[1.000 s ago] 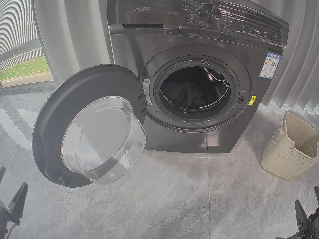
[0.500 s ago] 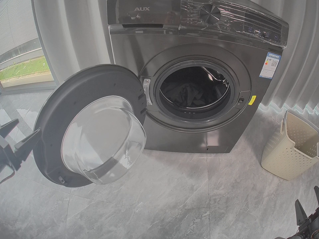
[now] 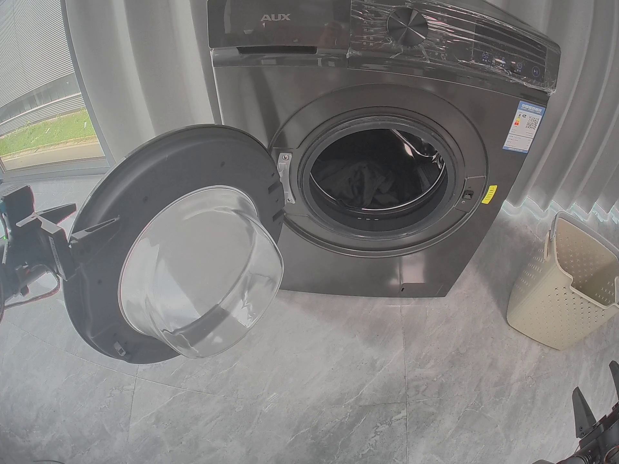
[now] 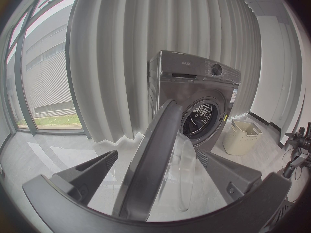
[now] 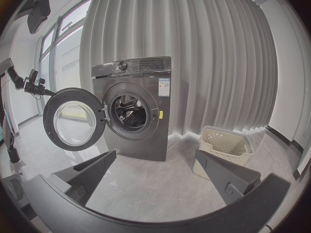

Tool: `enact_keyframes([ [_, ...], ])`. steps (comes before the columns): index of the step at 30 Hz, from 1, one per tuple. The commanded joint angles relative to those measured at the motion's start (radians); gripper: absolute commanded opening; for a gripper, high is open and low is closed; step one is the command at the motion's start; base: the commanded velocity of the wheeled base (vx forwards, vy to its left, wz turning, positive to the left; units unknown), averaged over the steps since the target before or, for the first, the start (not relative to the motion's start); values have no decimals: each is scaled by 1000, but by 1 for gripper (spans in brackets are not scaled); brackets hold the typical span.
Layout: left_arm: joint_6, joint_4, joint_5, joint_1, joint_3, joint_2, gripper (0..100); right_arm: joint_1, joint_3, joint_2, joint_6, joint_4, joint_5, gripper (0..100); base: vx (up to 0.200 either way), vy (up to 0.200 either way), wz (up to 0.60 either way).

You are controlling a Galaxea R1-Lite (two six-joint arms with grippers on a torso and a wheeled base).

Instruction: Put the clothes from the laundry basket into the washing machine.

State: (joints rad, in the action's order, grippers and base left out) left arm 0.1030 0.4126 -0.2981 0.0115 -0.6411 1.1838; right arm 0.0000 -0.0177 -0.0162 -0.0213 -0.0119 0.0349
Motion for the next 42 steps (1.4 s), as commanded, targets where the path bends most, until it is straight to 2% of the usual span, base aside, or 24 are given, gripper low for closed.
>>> enact_keyframes([
  [1, 3, 2, -6, -7, -9, 51, 100, 0, 18, 5, 0, 0, 0, 100, 0, 0, 0],
  [3, 1, -1, -26, -18, -3, 43, 100, 0, 18, 5, 0, 0, 0, 100, 0, 0, 0],
  [5, -3, -3, -72, -44, 3, 20, 100, 0, 18, 5, 1, 0, 0, 100, 0, 0, 0],
  [6, -3, -3, -72, -44, 3, 20, 100, 0, 18, 5, 1, 0, 0, 100, 0, 0, 0],
  [7, -8, -17, -107, -65, 6, -7, 100, 0, 18, 5, 1, 0, 0, 100, 0, 0, 0],
  [8, -9, -18, -111, -68, 6, -12, 100, 0, 18, 7, 1, 0, 0, 100, 0, 0, 0],
  [10, -11, -31, -151, -99, 26, -46, 100, 0, 18, 5, 1, 0, 0, 100, 0, 0, 0],
  [13, -11, -34, -174, -110, 35, -66, 100, 0, 18, 5, 1, 0, 0, 100, 0, 0, 0],
  [15, -26, -35, -207, -131, 46, -93, 100, 0, 18, 5, 1, 0, 0, 100, 0, 0, 0],
  [23, -42, -35, -216, -168, 63, -164, 100, 0, 18, 5, 1, 0, 0, 100, 0, 0, 0],
  [25, -68, -35, -237, -166, 61, -188, 100, 0, 18, 5, 1, 0, 0, 100, 0, 0, 0],
  [27, -112, -26, -260, -162, 54, -210, 100, 0, 18, 5, 1, 0, 0, 100, 0, 0, 0],
  [29, -144, -21, -248, -146, 44, -222, 100, 0, 18, 5, 1, 0, 0, 100, 0, 0, 0],
  [32, -155, -26, -260, -128, 43, -242, 100, 0, 18, 5, 0, 0, 0, 100, 0, 0, 0],
  [36, -154, -37, -266, -140, 67, -240, 100, 0, 18, 5, 1, 0, 0, 100, 0, 0, 0],
  [42, -141, -23, -253, -173, 78, -87, 100, 0, 18, 5, 1, 0, 0, 100, 0, 0, 0],
])
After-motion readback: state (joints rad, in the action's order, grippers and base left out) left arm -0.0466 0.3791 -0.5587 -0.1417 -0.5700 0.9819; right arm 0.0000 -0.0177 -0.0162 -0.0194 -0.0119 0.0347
